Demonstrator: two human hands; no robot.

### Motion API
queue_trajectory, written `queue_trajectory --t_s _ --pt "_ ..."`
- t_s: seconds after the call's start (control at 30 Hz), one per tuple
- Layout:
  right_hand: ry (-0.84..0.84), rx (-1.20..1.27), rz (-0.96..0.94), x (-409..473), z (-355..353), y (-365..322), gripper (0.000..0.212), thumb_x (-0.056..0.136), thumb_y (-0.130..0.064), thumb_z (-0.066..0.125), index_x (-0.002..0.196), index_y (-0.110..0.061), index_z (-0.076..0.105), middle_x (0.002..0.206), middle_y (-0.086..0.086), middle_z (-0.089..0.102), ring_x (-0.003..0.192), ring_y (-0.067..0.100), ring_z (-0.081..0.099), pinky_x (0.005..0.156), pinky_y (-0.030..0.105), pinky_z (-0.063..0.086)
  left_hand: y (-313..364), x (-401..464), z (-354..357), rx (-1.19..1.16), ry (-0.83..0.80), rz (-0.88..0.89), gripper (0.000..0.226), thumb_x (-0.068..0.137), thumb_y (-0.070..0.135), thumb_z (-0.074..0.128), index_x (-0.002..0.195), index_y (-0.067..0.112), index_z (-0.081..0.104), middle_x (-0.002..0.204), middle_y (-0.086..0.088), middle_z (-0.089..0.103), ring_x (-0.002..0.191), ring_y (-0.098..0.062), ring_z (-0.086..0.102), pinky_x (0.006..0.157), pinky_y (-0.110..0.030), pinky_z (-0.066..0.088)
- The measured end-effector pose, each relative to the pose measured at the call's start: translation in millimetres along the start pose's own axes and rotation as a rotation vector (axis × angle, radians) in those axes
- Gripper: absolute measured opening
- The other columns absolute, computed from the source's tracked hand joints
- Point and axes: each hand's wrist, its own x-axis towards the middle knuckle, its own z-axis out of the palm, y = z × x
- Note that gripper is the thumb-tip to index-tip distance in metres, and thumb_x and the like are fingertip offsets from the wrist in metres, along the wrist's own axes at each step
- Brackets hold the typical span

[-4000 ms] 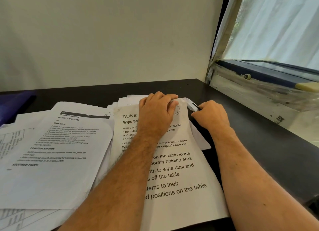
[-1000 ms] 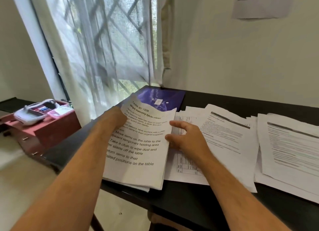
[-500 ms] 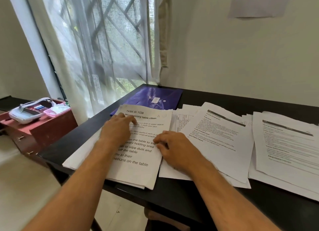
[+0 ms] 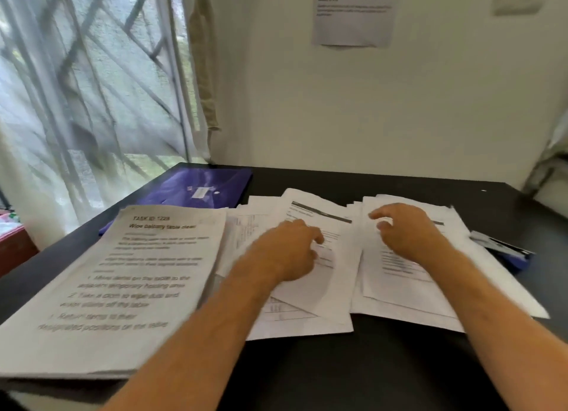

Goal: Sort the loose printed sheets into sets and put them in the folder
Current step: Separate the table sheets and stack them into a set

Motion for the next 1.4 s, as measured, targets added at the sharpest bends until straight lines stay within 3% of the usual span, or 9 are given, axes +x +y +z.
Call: queue_trajectory --t_s 0.17,0.3,0.43,0.57,0.8,1.2,1.4 --pt "-0.102 -0.116 0.108 -15 -11 63 0.069 0.086 -0.058 0.067 0.146 -0.031 0.047 0.152 -0.001 0.046 0.14 0.023 0.038 0.117 0.043 0.03 75 55 36 -0.138 -0.103 0.08 0.042 0.101 0.022 0.054 0.142 0.031 0.049 0.147 -0.002 0.049 0.13 -0.026 0.05 0.113 -0.044 0.039" --pt "-0.201 -0.008 0.131 -23 -10 76 0.065 0.087 -0.06 0.064 0.145 -0.035 0.046 0.151 -0.005 0.046 0.134 0.018 0.046 0.114 0.036 0.032 95 85 60 -0.121 -0.006 0.06 0.05 0.103 0.033 0.047 0.152 0.028 0.034 0.153 -0.003 0.042 0.136 -0.026 0.045 0.114 -0.047 0.038" --pt "-0.271 -0.036 0.127 -16 -12 74 0.069 0.078 -0.064 0.071 0.139 -0.04 0.05 0.146 -0.007 0.051 0.127 0.016 0.049 0.109 0.035 0.036 85 94 76 -0.128 0.082 -0.022 0.069 0.097 0.054 0.053 0.154 0.025 0.027 0.158 -0.003 0.036 0.142 -0.027 0.037 0.116 -0.046 0.032" --pt "-0.3 -0.023 0.107 -17 -12 70 0.071 0.075 -0.064 0.073 0.139 -0.04 0.051 0.145 -0.008 0.051 0.129 0.016 0.047 0.11 0.036 0.035 68 101 77 -0.139 0.042 -0.093 0.09 0.086 0.068 0.059 0.156 0.025 0.021 0.161 -0.003 0.031 0.146 -0.028 0.031 0.119 -0.049 0.03" --pt "-0.275 0.024 0.074 -17 -6 66 0.073 0.072 -0.065 0.076 0.137 -0.038 0.053 0.144 -0.008 0.051 0.128 0.017 0.047 0.109 0.038 0.035 66 105 78 -0.129 0.067 -0.097 0.09 0.085 0.067 0.061 0.155 0.025 0.022 0.153 -0.004 0.043 0.137 -0.029 0.044 0.111 -0.048 0.038" --pt "-0.278 0.008 0.044 -13 -6 67 0.071 0.072 -0.061 0.078 0.135 -0.036 0.057 0.142 -0.006 0.051 0.127 0.017 0.046 0.103 0.035 0.038 80 101 77 -0.363 0.209 -0.07 0.098 0.077 0.037 0.084 0.155 0.024 0.025 0.151 -0.006 0.044 0.133 -0.029 0.047 0.108 -0.049 0.045" --pt "0.005 0.098 0.138 -3 -16 92 0.063 0.084 -0.044 0.075 0.141 -0.033 0.05 0.147 -0.006 0.049 0.133 0.018 0.045 0.109 0.039 0.039 84 98 75 -0.41 0.247 -0.034 0.1 0.077 0.028 0.085 0.155 0.023 0.022 0.147 -0.006 0.041 0.126 -0.025 0.051 0.1 -0.042 0.05"
